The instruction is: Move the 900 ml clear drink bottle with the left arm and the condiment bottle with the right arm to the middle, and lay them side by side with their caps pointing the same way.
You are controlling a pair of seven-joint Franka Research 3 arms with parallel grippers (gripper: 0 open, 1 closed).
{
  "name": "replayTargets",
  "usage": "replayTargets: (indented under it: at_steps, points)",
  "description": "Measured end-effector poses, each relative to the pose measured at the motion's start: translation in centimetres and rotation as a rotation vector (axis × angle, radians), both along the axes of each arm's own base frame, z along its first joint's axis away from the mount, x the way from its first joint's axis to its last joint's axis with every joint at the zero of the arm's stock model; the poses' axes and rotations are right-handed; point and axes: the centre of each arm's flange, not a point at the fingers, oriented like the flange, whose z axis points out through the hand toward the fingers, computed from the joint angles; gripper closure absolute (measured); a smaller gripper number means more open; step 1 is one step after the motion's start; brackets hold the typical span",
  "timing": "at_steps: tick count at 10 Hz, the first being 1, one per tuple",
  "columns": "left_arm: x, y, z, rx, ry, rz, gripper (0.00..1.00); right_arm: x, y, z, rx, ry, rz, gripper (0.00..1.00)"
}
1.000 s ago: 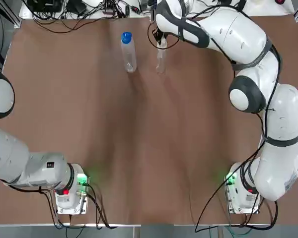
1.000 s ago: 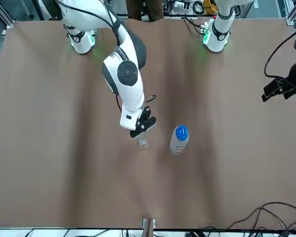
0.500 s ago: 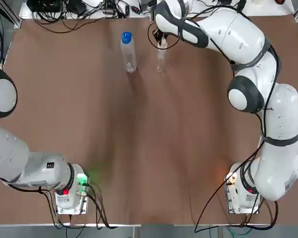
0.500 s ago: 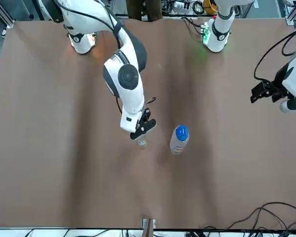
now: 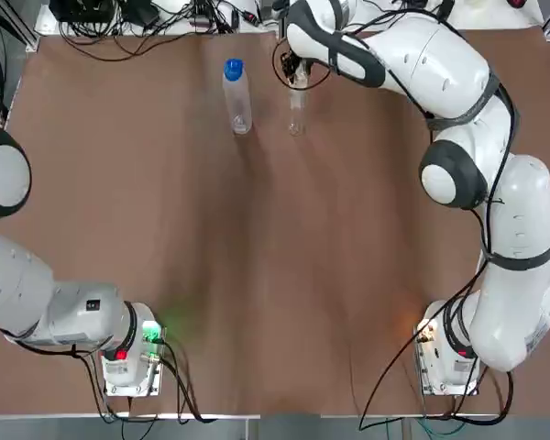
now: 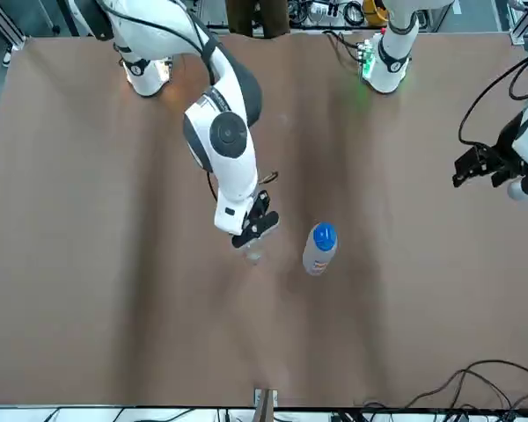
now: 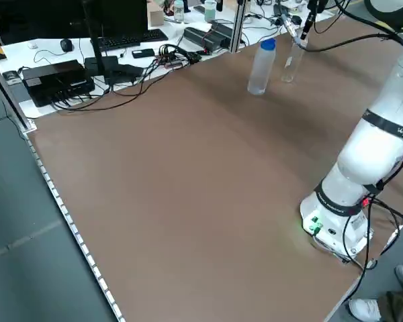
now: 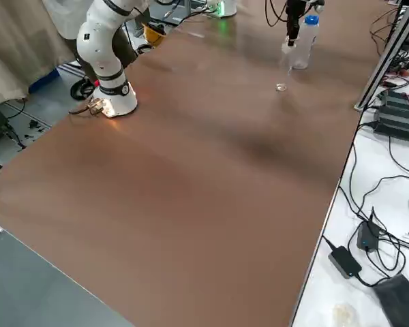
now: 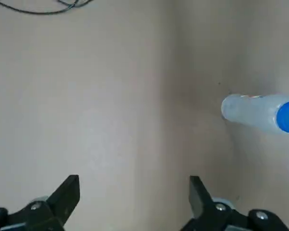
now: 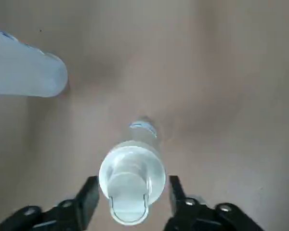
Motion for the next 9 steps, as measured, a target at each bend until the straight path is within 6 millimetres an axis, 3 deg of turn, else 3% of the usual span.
replayTargets:
  at_steps: [2, 5, 7, 9]
  points:
    - [0.2, 0.0, 0.0, -0.001, -0.012, 0.001, 0.0, 0.1, 0.0, 0.8, 0.007, -0.009, -0.002, 0.0]
    - [0.3, 0.1, -0.3, -0.001, -0.01, 0.003, 0.0, 0.6, -1.4, 5.3, 0.041, -0.059, -0.028, 0.0]
    - [0.5, 0.2, -0.4, -0.002, -0.01, 0.005, 0.0, 1.5, -6.4, 10.8, 0.028, -0.057, -0.093, 0.0]
    - [0.6, 0.3, -0.2, -0.003, -0.018, 0.008, 0.0, 2.5, -13.7, 16.2, 0.023, -0.062, -0.19, 0.0]
